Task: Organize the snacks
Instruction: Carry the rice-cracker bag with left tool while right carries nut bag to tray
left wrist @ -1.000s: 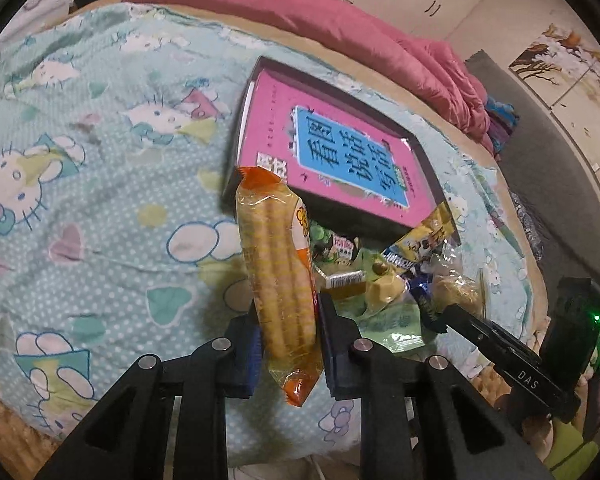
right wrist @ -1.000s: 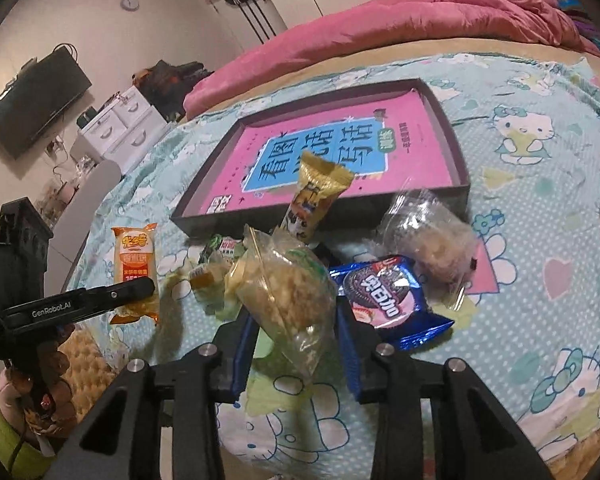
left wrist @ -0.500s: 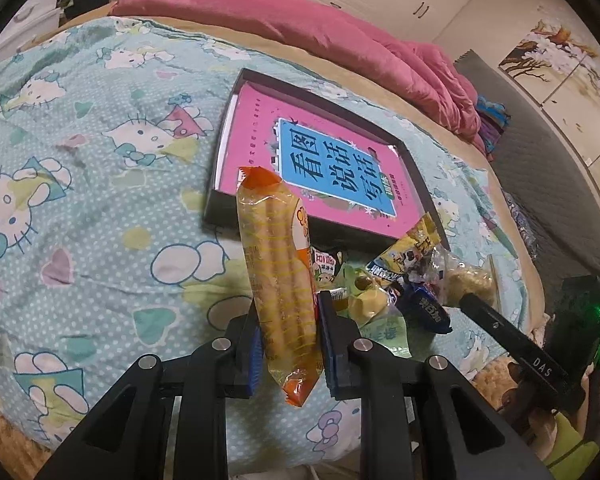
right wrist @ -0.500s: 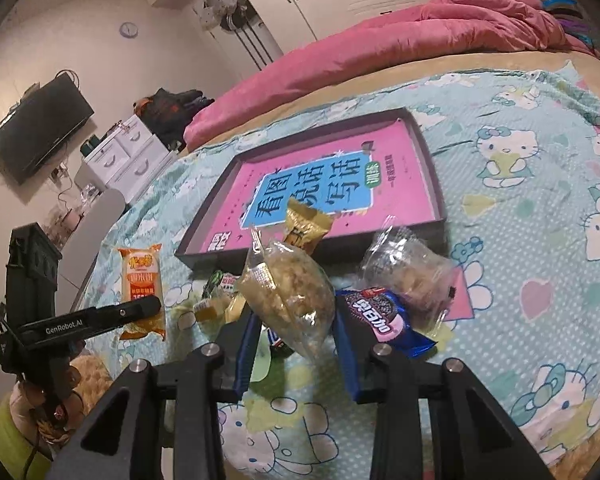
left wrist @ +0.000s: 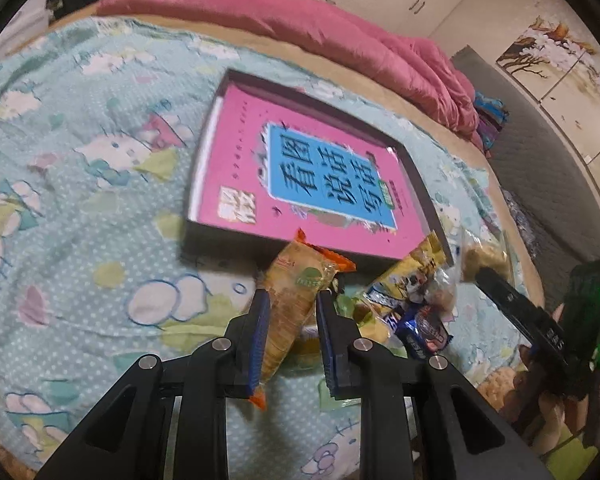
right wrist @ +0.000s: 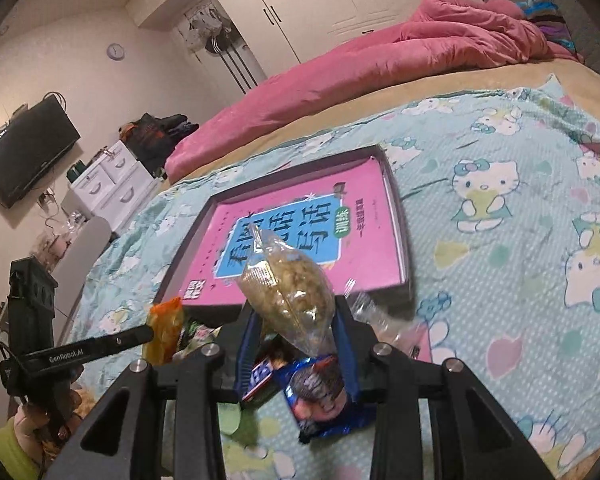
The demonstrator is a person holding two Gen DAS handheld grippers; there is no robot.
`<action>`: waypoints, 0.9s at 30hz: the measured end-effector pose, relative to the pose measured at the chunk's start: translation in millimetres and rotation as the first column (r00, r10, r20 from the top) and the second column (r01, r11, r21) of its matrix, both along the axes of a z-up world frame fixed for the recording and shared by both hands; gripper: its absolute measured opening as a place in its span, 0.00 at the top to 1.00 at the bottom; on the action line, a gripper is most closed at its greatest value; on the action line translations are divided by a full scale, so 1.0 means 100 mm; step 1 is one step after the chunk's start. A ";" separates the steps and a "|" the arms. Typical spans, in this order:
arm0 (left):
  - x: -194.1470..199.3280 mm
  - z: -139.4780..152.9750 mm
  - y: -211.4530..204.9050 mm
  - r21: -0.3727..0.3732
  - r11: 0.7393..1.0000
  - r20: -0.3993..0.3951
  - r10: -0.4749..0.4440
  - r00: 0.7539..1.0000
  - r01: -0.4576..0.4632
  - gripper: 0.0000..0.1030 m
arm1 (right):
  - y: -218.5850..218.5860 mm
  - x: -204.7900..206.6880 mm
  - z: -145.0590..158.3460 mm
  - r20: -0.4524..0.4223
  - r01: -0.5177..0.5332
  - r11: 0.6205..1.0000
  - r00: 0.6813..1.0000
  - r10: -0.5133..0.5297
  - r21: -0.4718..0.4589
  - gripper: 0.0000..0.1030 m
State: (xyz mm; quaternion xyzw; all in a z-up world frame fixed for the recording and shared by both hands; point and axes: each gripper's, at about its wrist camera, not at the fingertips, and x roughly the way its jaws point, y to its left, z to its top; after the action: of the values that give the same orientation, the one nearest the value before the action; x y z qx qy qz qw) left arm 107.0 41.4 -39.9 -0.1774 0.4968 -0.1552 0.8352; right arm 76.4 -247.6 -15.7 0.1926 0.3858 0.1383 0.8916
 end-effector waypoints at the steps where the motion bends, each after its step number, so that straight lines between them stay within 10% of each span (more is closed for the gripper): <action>1: 0.00 0.00 -0.03 0.016 1.000 0.001 -0.008 1.000 0.008 0.76 | 0.00 0.03 -0.01 -0.003 0.000 1.000 1.000 0.000 0.001 0.65; 13: 0.07 -0.17 -0.07 0.099 0.994 -0.062 -0.033 0.998 0.039 0.54 | 0.00 0.12 -0.10 -0.020 0.001 1.000 1.000 -0.001 0.008 0.65; 27: 0.16 -0.15 0.07 0.008 1.000 -0.032 -0.005 0.999 0.005 0.62 | -0.09 0.37 -0.10 -0.023 0.034 0.999 0.999 -0.034 0.008 0.65</action>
State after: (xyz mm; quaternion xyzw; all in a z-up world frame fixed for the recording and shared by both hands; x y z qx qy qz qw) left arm 123.0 48.4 -54.6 -0.1753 0.5113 -0.1523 0.8274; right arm 113.3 -256.7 -25.2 0.2043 0.3922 0.1227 0.8885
